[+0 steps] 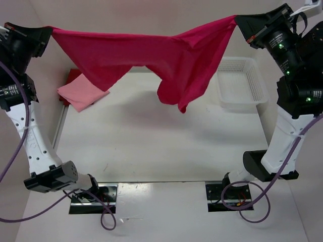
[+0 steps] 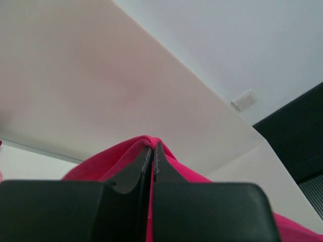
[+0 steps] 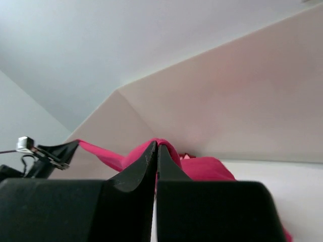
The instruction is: Fold and stack the t-shirts
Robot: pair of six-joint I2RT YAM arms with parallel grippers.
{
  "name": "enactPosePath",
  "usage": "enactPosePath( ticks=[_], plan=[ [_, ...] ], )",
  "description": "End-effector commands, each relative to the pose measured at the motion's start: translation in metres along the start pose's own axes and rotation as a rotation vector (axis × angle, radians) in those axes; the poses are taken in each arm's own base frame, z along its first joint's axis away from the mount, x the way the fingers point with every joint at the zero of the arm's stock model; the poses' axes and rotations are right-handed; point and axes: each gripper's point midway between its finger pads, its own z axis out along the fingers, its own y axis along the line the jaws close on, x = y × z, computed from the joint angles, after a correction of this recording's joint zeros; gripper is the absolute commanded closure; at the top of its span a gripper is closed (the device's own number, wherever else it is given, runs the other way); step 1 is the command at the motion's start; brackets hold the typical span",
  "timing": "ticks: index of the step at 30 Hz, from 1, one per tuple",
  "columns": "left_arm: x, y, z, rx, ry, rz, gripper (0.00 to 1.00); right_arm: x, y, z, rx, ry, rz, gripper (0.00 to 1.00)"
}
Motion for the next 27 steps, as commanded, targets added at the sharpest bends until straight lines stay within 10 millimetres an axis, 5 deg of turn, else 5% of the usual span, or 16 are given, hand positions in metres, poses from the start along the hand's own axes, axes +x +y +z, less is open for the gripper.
enactPosePath(
  ticks=[1, 4, 5, 7, 8, 11, 15, 18, 22, 24, 27],
  plan=[
    [0.013, 0.025, 0.005, -0.044, 0.030, -0.035, 1.00, 0.038, -0.053, 0.040, 0.059, 0.132, 0.051, 1.00],
    [0.040, 0.076, 0.021, -0.152, 0.067, -0.051, 1.00, 0.056, -0.103, 0.068, 0.168, 0.154, 0.037, 1.00],
    [0.051, 0.083, 0.028, -0.158, 0.085, -0.061, 1.00, 0.071, -0.127, 0.083, 0.206, 0.185, 0.044, 1.00],
    [0.065, 0.105, 0.036, -0.213, 0.090, -0.056, 1.00, 0.082, -0.144, 0.098, 0.204, 0.217, 0.057, 1.00],
    [0.079, 0.115, 0.046, -0.222, 0.116, -0.058, 1.00, 0.104, -0.173, 0.117, 0.236, 0.259, 0.066, 1.00],
    [0.109, 0.148, 0.070, -0.271, 0.153, -0.078, 1.00, 0.119, -0.200, 0.144, 0.243, 0.265, 0.079, 1.00],
    [0.142, 0.157, 0.107, -0.261, 0.219, -0.082, 1.00, 0.131, -0.235, 0.174, 0.248, 0.234, 0.101, 1.00],
    [0.135, 0.142, 0.128, -0.214, 0.202, -0.076, 1.00, 0.099, -0.217, 0.181, 0.188, 0.123, 0.103, 1.00],
    [0.096, 0.109, 0.137, -0.141, 0.124, -0.051, 1.00, 0.020, -0.162, 0.165, 0.042, -0.086, 0.093, 1.00],
    [0.073, 0.095, 0.134, -0.107, 0.084, -0.055, 1.00, 0.001, -0.146, 0.151, 0.005, -0.106, 0.099, 1.00],
    [0.064, 0.095, 0.132, -0.108, 0.068, -0.050, 1.00, -0.002, -0.137, 0.141, -0.014, -0.086, 0.081, 1.00]
  ],
)
